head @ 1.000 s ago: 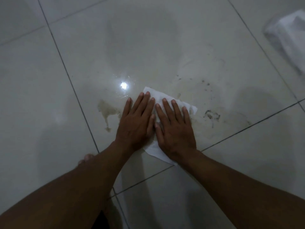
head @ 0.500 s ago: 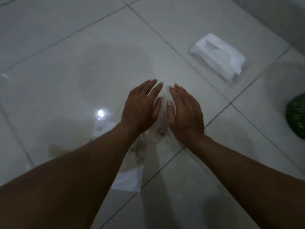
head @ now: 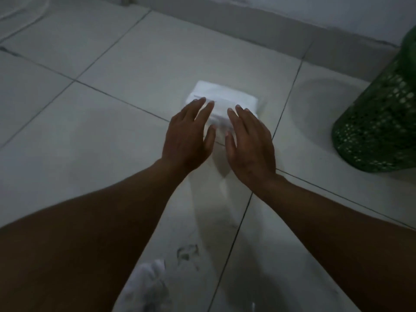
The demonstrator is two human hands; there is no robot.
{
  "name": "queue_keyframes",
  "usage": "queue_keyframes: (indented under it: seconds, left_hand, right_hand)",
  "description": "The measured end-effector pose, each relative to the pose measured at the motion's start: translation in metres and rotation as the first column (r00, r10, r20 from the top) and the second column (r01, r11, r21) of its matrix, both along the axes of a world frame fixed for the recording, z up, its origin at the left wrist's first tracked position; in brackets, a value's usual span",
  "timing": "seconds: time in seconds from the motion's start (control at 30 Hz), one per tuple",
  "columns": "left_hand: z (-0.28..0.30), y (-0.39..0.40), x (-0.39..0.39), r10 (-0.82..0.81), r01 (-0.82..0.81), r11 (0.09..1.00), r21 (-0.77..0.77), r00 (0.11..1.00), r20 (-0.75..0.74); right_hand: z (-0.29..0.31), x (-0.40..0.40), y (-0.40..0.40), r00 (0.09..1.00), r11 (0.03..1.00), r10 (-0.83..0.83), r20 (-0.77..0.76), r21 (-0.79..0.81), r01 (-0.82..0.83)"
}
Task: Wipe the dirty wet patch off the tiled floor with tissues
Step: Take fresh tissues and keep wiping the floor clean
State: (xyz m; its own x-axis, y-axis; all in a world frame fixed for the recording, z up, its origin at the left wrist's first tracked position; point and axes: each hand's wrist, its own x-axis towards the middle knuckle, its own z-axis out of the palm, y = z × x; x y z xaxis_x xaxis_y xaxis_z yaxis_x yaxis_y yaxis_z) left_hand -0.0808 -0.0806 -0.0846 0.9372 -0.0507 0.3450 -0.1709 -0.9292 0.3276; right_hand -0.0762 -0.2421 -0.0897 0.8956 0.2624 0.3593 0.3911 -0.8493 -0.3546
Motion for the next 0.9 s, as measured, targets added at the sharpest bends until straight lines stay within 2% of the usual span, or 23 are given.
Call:
queue_keyframes:
  seconds: [0.13, 0.23, 0.37, 0.47, 0.57, 0.73, 0.9]
  left_hand:
    - [-0.005, 0.012, 0.037, -0.090, 0.091, 0.994, 0.065, 0.996, -0.019]
    - [-0.009, 0.022, 0.057, -0.117, 0.121, 0.989, 0.082, 0.992, -0.049]
    - [-0.016, 0.026, 0.078, -0.172, 0.181, 0.983, 0.029, 0.965, -0.198]
    - [-0.020, 0.027, 0.086, -0.173, 0.178, 0.984, 0.002, 0.959, -0.225]
    - [-0.026, 0.029, 0.086, -0.185, 0.190, 0.982, 0.017, 0.970, -0.160]
    - [-0.033, 0.032, 0.085, -0.158, 0.160, 0.987, 0.012, 0.984, -0.079]
    - [-0.032, 0.029, 0.088, -0.122, 0.117, 0.992, -0.057, 0.988, -0.093]
  right_hand:
    - [-0.014, 0.025, 0.010, 0.997, 0.997, -0.082, 0.010, 0.005, 0.082]
    - [-0.020, 0.038, 0.022, 0.997, 0.996, -0.077, -0.010, 0.037, 0.078]
    - [-0.020, 0.051, 0.031, 0.994, 0.997, -0.058, -0.093, 0.038, 0.062]
    - [-0.025, 0.054, 0.033, 0.990, 0.991, -0.094, -0.109, 0.085, 0.104]
    - [-0.032, 0.056, 0.033, 0.989, 0.967, -0.147, -0.032, 0.208, 0.151]
    - [-0.036, 0.053, 0.033, 0.990, 0.966, -0.139, -0.017, 0.219, 0.140]
    - [-0.032, 0.045, 0.031, 0.987, 0.947, -0.160, 0.032, 0.286, 0.145]
